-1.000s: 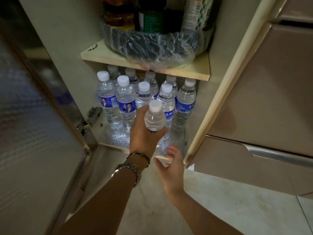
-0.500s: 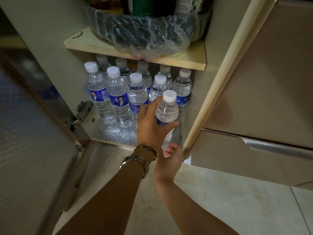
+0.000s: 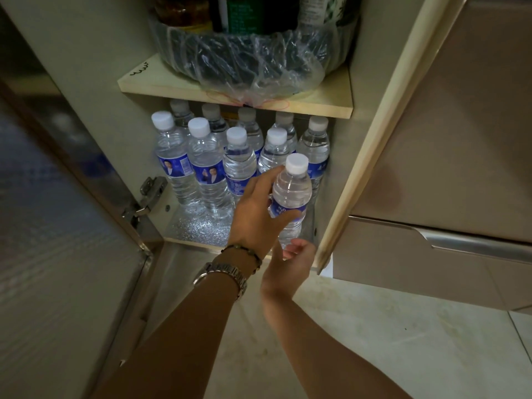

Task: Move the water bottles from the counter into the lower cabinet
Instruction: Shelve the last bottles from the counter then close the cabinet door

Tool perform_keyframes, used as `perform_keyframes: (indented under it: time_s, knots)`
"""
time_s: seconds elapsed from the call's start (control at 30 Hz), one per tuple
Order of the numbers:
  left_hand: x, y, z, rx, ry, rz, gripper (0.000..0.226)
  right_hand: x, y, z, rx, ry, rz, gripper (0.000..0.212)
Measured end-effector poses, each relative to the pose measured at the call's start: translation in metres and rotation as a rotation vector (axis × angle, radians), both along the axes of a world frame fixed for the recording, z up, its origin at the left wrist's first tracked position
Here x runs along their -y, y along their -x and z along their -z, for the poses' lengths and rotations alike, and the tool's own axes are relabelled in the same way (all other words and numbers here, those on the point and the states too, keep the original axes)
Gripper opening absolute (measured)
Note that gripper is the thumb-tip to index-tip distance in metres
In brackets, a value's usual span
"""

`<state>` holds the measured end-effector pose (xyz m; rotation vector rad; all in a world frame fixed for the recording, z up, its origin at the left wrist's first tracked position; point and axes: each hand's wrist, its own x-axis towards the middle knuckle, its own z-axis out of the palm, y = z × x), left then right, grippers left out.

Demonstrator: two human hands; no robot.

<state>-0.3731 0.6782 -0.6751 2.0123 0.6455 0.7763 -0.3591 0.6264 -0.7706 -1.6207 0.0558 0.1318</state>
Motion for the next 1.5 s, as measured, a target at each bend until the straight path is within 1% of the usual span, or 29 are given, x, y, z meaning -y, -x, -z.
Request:
perform_keyframes:
  time_s: [0.1, 0.2, 0.33, 0.47, 0.53, 0.6, 0.7, 0.83, 0.93, 1.03, 1.1, 1.17, 1.27, 1.5]
  knots:
    - [0.001, -0.007, -0.003, -0.014, 0.013, 0.028, 0.071, -0.003, 0.001, -0.003, 0.000, -0.008, 0.006, 0.030]
    - [0.000, -0.015, -0.005, -0.001, 0.029, 0.077, 0.068, -0.008, 0.001, -0.007, 0.082, -0.006, 0.019, 0.029]
    - [-0.003, -0.022, -0.007, -0.032, -0.030, 0.130, 0.067, -0.013, -0.004, -0.008, 0.156, 0.061, 0.069, 0.026]
    - [-0.005, -0.018, -0.007, -0.010, 0.049, 0.104, 0.065, -0.013, -0.006, -0.007, 0.133, 0.100, 0.063, 0.024]
    - [-0.007, -0.017, -0.005, 0.001, 0.043, 0.087, 0.065, -0.014, -0.007, -0.007, 0.115, 0.112, 0.066, 0.020]
    - [-0.008, -0.019, -0.005, -0.014, -0.022, 0.074, 0.066, -0.017, -0.008, -0.007, 0.092, 0.109, 0.073, 0.016]
    - [-0.009, -0.023, -0.009, -0.048, -0.106, 0.074, 0.068, -0.019, -0.010, -0.011, 0.029, 0.120, 0.076, 0.020]
    - [-0.014, -0.024, -0.017, -0.070, -0.202, 0.090, 0.073, -0.022, -0.011, -0.013, 0.040, 0.124, 0.108, 0.021]
    - [-0.018, -0.025, -0.025, -0.064, -0.305, 0.153, 0.076, -0.025, -0.011, -0.010, 0.053, 0.125, 0.115, 0.023]
    - [-0.023, -0.028, -0.030, -0.103, -0.411, 0.230, 0.074, -0.029, -0.011, -0.009, 0.070, 0.104, 0.151, 0.022]
    - [-0.026, -0.030, -0.033, -0.127, -0.457, 0.235, 0.071, -0.032, -0.012, -0.007, 0.081, 0.084, 0.172, 0.025]
    - [-0.027, -0.034, -0.035, -0.136, -0.495, 0.220, 0.069, -0.035, -0.012, -0.003, 0.112, 0.069, 0.158, 0.028]
    - [-0.027, -0.042, -0.035, -0.146, -0.525, 0.186, 0.069, -0.035, -0.011, 0.006, 0.208, 0.016, 0.114, 0.033]
    - [-0.025, -0.051, -0.030, -0.109, -0.573, 0.154, 0.066, -0.030, -0.008, 0.014, 0.330, -0.032, 0.053, 0.043]
